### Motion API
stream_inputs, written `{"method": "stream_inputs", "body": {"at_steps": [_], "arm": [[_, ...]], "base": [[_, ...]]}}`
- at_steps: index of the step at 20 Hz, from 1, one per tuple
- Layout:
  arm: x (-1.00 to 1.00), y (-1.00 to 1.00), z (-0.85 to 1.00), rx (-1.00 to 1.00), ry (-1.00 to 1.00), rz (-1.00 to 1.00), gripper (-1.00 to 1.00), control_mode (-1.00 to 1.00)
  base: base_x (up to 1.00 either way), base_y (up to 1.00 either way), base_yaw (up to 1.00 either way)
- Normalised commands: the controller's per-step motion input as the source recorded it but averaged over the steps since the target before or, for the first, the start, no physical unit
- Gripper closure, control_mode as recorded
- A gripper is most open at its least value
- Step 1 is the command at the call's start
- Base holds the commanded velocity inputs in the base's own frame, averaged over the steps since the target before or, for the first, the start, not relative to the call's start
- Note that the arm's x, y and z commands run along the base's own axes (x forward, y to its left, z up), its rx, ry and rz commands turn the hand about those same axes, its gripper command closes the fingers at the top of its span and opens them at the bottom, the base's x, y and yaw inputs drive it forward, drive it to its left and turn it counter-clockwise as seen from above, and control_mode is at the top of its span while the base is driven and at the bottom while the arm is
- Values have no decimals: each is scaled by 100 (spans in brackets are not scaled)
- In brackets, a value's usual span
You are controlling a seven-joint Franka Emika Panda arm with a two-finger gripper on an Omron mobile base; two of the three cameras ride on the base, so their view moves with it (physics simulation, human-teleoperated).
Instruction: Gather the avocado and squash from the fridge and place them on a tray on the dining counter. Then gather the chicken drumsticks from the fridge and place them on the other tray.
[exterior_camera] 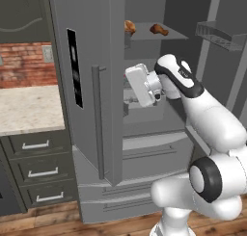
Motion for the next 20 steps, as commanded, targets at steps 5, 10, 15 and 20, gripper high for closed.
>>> {"method": "stream_inputs", "body": {"at_steps": [5,10,15,20], "arm": [[-4,60,0,1,0,12,-100,-100],[-23,65,0,0,0,11,-100,-100],[-22,70,0,0,0,9,-100,-100],[-19,74,0,0,0,9,-100,-100]], "base": [[0,0,0],[0,0,0],[0,0,0],[0,0,0]]}}
